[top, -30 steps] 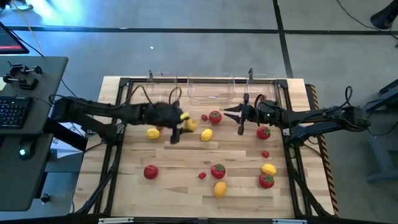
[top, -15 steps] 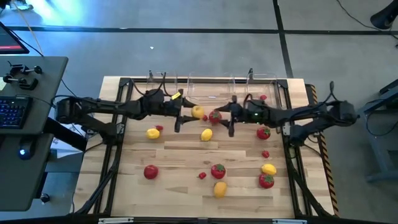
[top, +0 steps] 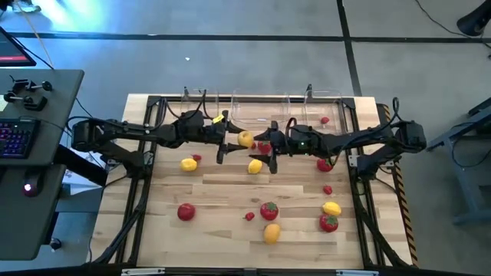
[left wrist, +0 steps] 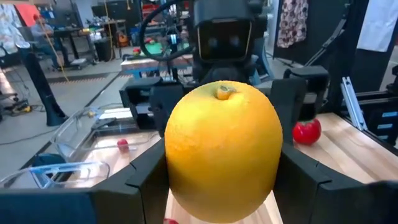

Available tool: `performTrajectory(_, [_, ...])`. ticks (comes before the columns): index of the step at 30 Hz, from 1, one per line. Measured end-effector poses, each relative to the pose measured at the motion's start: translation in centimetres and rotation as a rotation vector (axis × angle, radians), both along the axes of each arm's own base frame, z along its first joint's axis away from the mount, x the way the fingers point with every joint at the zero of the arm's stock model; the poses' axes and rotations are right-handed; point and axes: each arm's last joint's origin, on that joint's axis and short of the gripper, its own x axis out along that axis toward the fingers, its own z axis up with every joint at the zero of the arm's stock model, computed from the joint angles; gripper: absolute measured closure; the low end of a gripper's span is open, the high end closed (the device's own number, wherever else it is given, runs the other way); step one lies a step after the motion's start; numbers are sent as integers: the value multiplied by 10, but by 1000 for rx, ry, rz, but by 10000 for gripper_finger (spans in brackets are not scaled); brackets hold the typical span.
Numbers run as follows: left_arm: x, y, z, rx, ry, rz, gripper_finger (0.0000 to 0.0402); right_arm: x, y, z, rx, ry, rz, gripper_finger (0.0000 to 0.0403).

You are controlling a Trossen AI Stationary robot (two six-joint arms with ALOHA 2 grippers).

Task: Sort produce into baskets
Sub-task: Put the yellow lemon into the center transparent bin

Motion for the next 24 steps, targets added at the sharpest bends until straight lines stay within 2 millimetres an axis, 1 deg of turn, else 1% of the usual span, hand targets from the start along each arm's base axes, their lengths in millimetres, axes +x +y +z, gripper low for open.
performTrajectory(3, [3,-2,-1,-4,-22,-17,202,1,0,4,-27,-29,-58,108])
performTrajectory(7, [7,-2,-1,2,-53,-21,202,1,-1,5,-59,-35,-63,108])
performTrajectory(9, [8,-1,-5,-9,-44,-19,202,1,-1,6,-76,-48,-58,112])
performTrajectory(13, [14,0,-10,-11,-72,-19,202,1,-2,7,-94,-50,-51,133])
performTrajectory(19, [17,3,-11,1,-120,-10,202,0,-13,7,-98,-48,-31,177])
performTrajectory(24, [16,7,-10,1,-124,8,202,-2,-22,7,-93,-52,-26,185])
